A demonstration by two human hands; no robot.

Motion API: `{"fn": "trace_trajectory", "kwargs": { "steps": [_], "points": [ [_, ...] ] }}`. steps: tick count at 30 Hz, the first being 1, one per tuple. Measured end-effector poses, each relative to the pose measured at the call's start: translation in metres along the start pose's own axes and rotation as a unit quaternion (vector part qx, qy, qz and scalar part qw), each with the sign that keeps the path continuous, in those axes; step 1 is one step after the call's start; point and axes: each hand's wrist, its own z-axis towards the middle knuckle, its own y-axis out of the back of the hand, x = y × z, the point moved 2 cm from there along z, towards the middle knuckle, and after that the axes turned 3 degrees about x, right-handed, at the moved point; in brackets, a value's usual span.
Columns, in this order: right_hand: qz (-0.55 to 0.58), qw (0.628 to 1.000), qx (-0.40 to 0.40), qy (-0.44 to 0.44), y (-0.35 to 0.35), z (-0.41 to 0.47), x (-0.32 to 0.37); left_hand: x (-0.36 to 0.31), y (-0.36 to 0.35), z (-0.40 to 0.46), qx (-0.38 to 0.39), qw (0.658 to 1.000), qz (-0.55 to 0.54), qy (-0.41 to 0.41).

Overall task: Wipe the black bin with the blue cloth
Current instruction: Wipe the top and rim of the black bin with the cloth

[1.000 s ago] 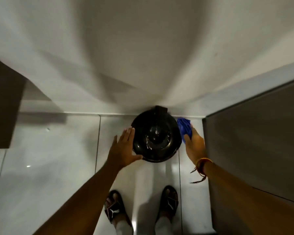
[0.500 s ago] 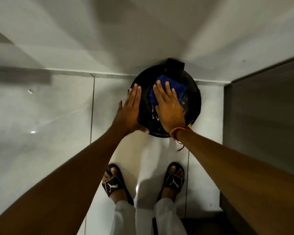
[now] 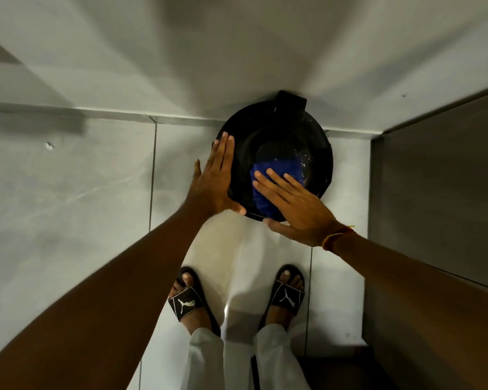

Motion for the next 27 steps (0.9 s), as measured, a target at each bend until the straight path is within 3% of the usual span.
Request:
{"fn": "trace_trajectory", "kwargs": {
  "steps": [5,11,16,27],
  "points": [
    [0.002,0.989,-0.03,-0.147,0.003,0.025,0.025,-0.005,0.001,0.002,0.002,1.0,0.009,0.013],
    [-0.01,0.984,-0.053,-0.167,0.006,0.053,0.012,-0.005,-0.002,0.002,0.0,1.0,0.017,0.014],
    [-0.024,0.966,-0.103,-0.235,0.015,0.088,0.012,-0.003,-0.004,0.004,-0.007,0.999,0.036,0.011],
    [-0.077,0.992,-0.045,-0.085,-0.011,0.004,0.001,-0.029,-0.003,0.004,0.01,0.999,0.049,0.011]
  ]
}}
